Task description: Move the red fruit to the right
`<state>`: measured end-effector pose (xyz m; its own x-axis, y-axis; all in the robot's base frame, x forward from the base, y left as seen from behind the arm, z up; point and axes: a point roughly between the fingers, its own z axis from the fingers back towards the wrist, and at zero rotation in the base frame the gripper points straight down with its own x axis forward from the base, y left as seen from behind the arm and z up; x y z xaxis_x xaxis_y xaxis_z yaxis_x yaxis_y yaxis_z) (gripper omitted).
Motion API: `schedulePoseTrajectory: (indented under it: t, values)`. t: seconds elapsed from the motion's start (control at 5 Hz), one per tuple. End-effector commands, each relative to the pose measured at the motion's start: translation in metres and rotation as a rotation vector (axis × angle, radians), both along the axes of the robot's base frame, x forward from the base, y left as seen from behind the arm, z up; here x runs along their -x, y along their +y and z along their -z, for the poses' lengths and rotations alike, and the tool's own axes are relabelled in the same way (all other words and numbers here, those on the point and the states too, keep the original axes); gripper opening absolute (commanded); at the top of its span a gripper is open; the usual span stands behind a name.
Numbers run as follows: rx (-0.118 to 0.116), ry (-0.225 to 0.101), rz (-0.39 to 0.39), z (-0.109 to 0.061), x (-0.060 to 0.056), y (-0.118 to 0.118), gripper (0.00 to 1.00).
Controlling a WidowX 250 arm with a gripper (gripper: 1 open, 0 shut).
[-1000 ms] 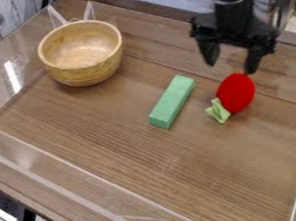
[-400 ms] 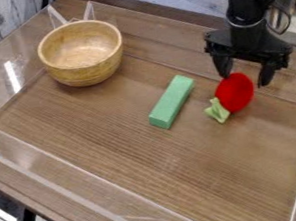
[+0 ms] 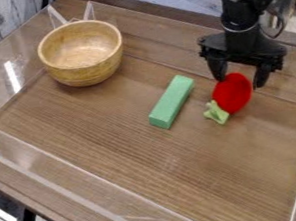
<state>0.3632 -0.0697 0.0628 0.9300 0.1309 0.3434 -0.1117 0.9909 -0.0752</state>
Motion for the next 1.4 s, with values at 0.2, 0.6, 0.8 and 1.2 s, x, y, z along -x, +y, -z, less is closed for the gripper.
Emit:
schedulePoseTrajectory:
  t: [0.2,0.6,0.8,1.2]
  values:
    - [0.026,-0.097,-0.147,-0.025,-0.003,-0.014,0.0]
    - [0.062,-0.098,-0.048,-0.059,-0.013,0.001,1.0]
    - [0.056,-0.111,-0.03,-0.058,-0.012,0.01,1.0]
    - [0.037,-0.09,-0.036,-0.044,-0.003,0.007,1.0]
